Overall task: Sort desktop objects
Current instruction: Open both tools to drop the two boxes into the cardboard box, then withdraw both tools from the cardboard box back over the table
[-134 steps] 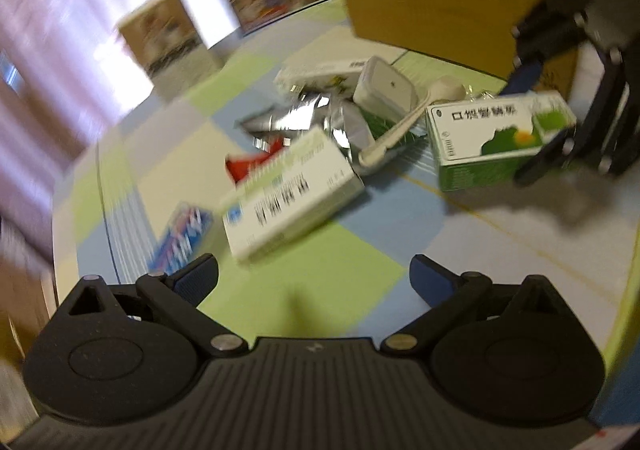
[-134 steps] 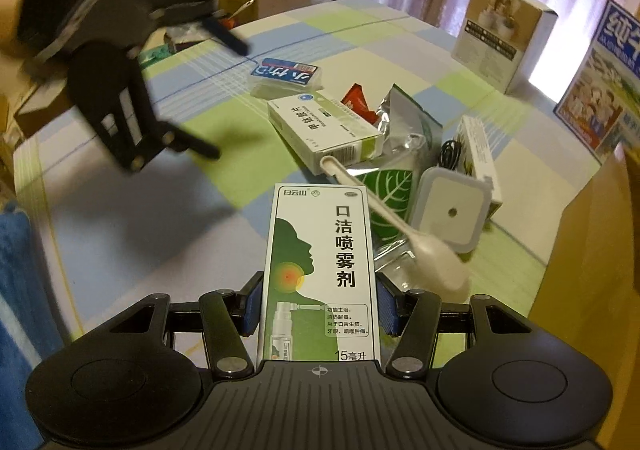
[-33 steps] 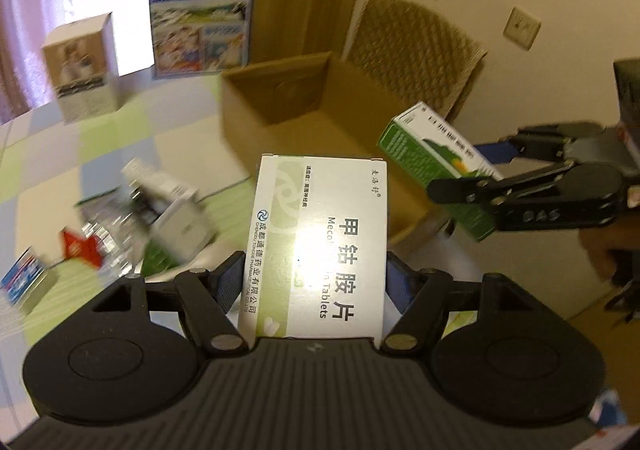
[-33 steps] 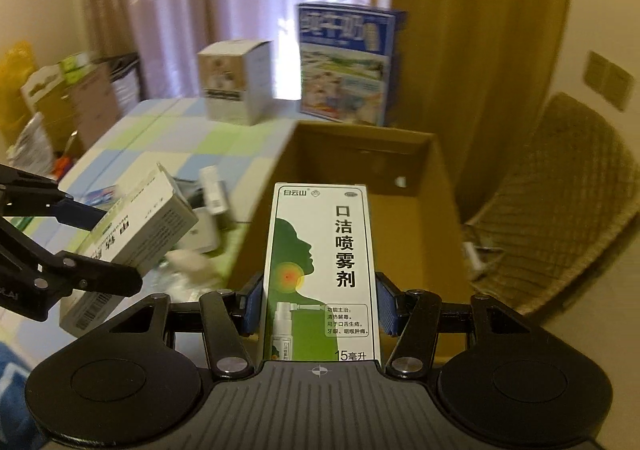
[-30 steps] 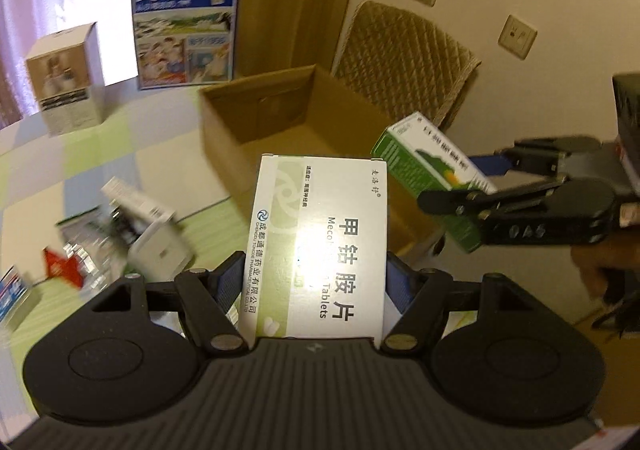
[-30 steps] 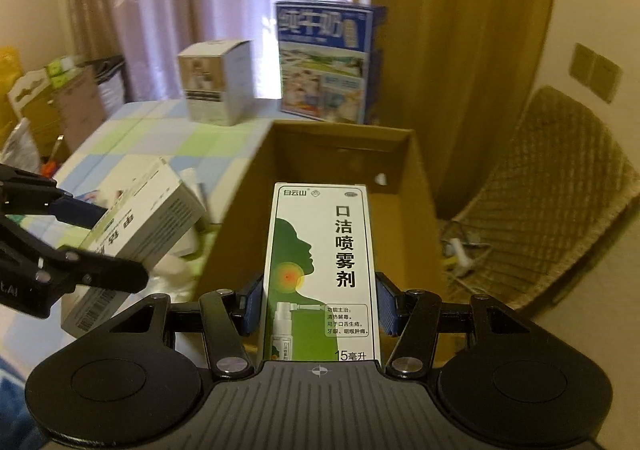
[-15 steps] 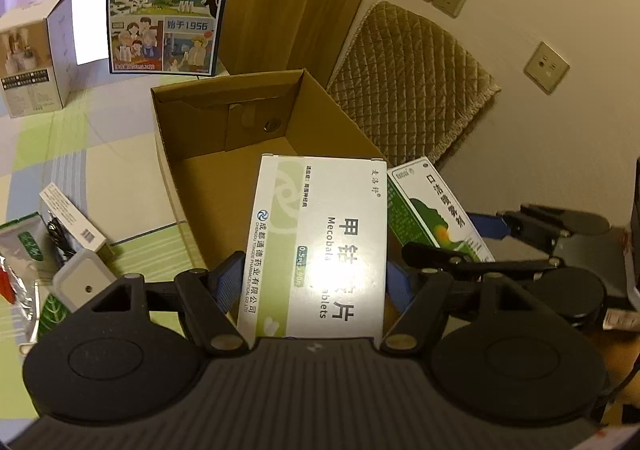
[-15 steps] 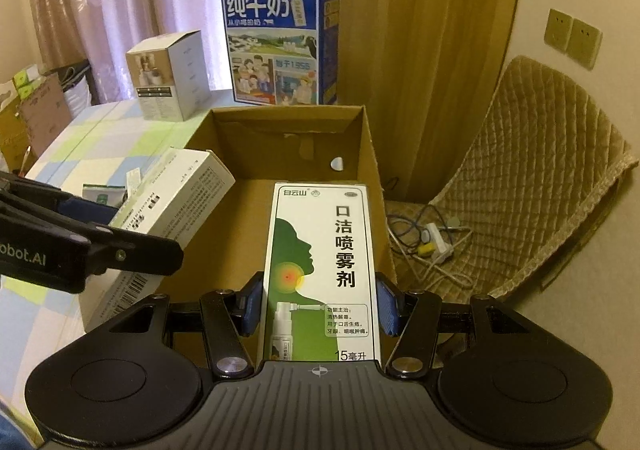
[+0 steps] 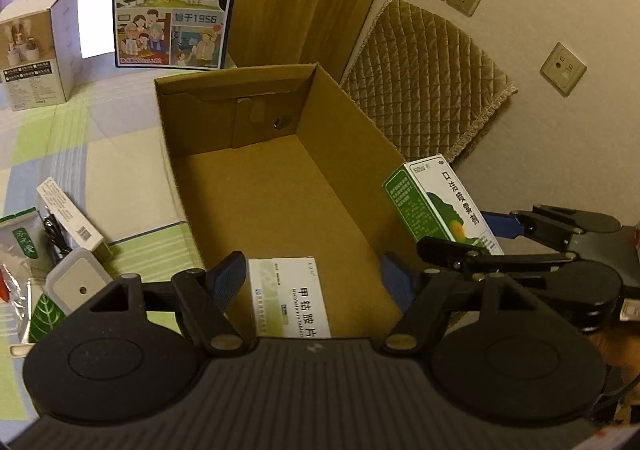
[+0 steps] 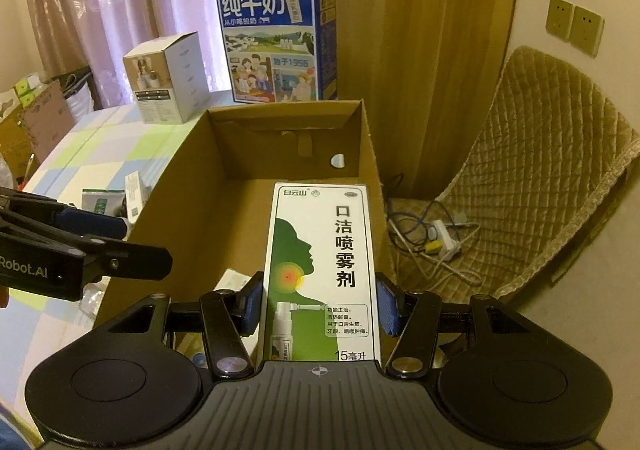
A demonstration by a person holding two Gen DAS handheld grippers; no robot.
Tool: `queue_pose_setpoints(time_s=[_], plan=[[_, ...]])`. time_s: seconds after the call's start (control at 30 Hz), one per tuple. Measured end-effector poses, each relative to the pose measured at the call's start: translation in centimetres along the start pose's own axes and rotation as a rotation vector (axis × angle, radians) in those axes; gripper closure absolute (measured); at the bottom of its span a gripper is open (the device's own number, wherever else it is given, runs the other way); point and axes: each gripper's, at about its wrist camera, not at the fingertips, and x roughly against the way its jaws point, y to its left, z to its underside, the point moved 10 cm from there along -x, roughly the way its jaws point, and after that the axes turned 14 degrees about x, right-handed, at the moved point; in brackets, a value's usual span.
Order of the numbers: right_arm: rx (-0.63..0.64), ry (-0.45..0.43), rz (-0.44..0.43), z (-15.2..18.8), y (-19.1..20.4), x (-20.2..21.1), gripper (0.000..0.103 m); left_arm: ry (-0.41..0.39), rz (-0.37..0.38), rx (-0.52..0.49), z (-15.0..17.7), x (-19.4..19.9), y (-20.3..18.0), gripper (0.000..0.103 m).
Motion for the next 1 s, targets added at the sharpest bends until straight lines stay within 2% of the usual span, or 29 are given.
queue_pose_setpoints(time_s=[0.27, 0.3, 0.33, 0.37, 0.4, 0.7, 1.0], plan=[[-0.017, -0.027, -0.012, -1.0, 0.8, -0.3, 0.050, -0.014, -0.016, 0.001, 0.1, 1.2, 1.0, 0.033], [-0.032, -0.056, -0.016, -1.4, 0.7, -0.1, 0.047, -0.016, -0.017, -0.001, 0.2, 1.3, 1.1, 0.033], [-0.053, -0.077, -0.020, -1.7, 0.4, 0.0, 0.029, -0.019, -0.018, -0.002, 0.2, 1.5, 1.3, 0.033], [-0.078, -0.090, -0.017, -1.9, 0.1, 0.2, 0.022, -0.021, -0.020, -0.001, 0.2, 1.6, 1.4, 0.033], [-0.103, -0.104, -0.011, -2.0, -0.2, 0.5, 0.021, -0.023, -0.020, 0.000, 0.3, 1.7, 1.5, 0.033], [-0.090, -0.104, -0.022, -1.6, 0.5, 1.9, 0.021, -0.042, -0.031, -0.010, 1.0, 2.9, 2.6, 0.033], [-0.044, -0.087, -0.034, -0.9, 3.0, 3.2, 0.021, -0.057, -0.048, 0.003, 1.9, 4.8, 4.1, 0.032]])
